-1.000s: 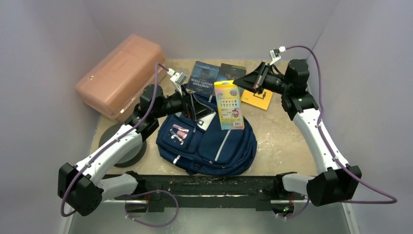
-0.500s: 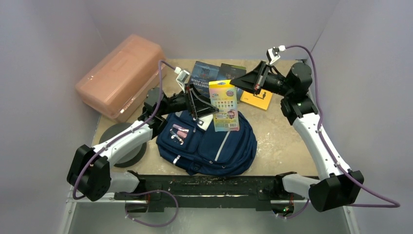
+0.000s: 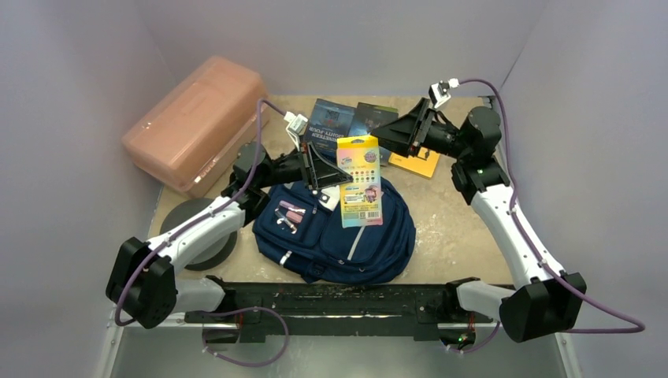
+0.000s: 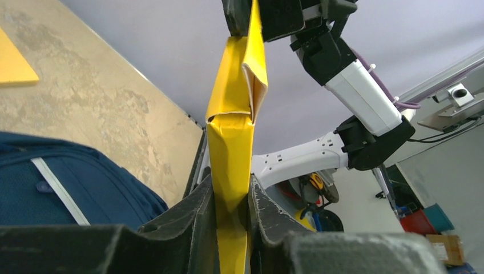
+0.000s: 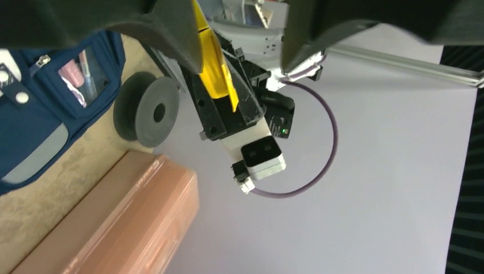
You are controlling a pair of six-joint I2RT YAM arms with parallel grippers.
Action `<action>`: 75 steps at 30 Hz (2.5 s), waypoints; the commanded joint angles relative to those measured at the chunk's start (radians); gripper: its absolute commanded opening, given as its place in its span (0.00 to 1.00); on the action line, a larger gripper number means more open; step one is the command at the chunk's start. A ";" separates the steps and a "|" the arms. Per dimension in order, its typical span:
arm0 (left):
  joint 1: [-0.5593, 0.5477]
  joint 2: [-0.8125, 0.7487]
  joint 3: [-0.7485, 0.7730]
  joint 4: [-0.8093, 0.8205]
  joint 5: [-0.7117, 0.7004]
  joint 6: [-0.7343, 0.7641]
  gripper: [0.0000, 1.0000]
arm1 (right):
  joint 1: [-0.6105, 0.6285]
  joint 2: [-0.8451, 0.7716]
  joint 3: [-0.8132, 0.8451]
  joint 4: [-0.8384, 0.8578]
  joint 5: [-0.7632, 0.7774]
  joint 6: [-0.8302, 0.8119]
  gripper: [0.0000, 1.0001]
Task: Pack the student bag
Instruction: Pick up the stationery from the center of the board, then place the stationery in the student bag.
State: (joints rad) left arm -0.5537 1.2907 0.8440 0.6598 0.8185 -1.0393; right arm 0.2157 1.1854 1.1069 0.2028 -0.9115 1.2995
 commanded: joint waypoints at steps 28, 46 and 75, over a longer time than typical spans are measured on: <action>-0.002 -0.027 0.100 -0.121 0.092 -0.191 0.16 | 0.126 -0.250 -0.304 0.066 -0.243 -0.263 0.40; -0.179 -0.121 0.287 -1.259 -0.780 0.287 1.00 | 0.120 -0.280 -0.032 -1.068 1.008 -0.741 0.00; -0.645 0.709 0.982 -1.636 -1.325 0.475 0.30 | 0.120 -0.560 -0.163 -1.172 0.916 -0.682 0.00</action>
State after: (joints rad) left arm -1.2068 2.0205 1.7679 -0.9100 -0.3874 -0.6067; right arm 0.3347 0.6094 0.9749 -1.0515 0.1413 0.6319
